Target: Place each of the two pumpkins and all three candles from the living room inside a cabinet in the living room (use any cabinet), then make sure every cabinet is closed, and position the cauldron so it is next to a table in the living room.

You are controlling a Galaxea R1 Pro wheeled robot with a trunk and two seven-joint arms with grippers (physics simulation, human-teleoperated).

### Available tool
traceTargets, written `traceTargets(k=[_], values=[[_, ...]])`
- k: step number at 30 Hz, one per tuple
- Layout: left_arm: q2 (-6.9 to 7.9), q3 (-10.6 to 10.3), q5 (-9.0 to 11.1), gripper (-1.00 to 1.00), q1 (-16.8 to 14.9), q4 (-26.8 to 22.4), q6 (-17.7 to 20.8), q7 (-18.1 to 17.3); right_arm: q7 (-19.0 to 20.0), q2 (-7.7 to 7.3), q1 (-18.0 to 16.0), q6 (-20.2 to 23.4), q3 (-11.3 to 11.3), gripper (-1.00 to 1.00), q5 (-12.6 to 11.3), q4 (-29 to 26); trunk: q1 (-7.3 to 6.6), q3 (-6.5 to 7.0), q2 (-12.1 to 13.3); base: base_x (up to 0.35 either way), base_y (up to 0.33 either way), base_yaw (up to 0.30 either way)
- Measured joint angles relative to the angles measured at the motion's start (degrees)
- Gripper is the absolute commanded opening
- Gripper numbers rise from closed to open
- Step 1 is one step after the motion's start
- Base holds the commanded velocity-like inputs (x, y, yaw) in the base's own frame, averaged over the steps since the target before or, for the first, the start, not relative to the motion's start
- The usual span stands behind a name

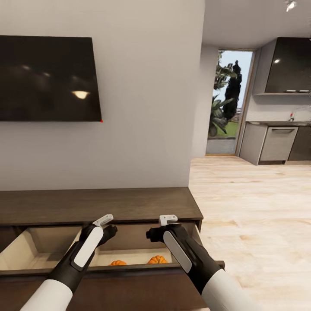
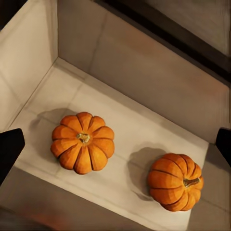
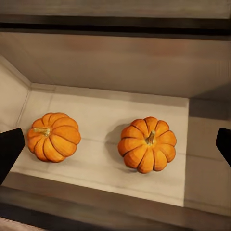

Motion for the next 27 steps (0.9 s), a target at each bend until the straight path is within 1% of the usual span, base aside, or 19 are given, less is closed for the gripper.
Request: traceTargets(k=[11,13,23,27], values=[[0.00,-0.08,0.00,1.00,0.01,0.00,0.00,0.00,0.00,-0.01,0.00,0.00,0.03,1.00,0.00,-0.05,-0.29,2.44,0.15,-0.006,0.003,0.000],[0.00,-0.09,0.01,1.00,0.01,0.00,0.00,0.00,0.00,-0.01,0.00,-0.04,0.06,1.00,0.01,-0.07,-0.54,2.84,0.62,-0.130,0.000,0.000],[0.06,-0.07,-0.04,1.00,0.03,0.00,-0.17,0.00,-0.08,-0.05,0.00,-0.07,0.09,1.00,0.06,-0.09,-2.72,4.63,4.63,-0.310,0.000,0.000],[0.08,-0.16,-0.09,1.00,0.04,-0.05,-0.29,-0.04,-0.10,-0.07,0.00,-0.55,0.08,1.00,0.08,-0.09,-2.72,4.63,4.64,-0.339,0.000,0.001]])
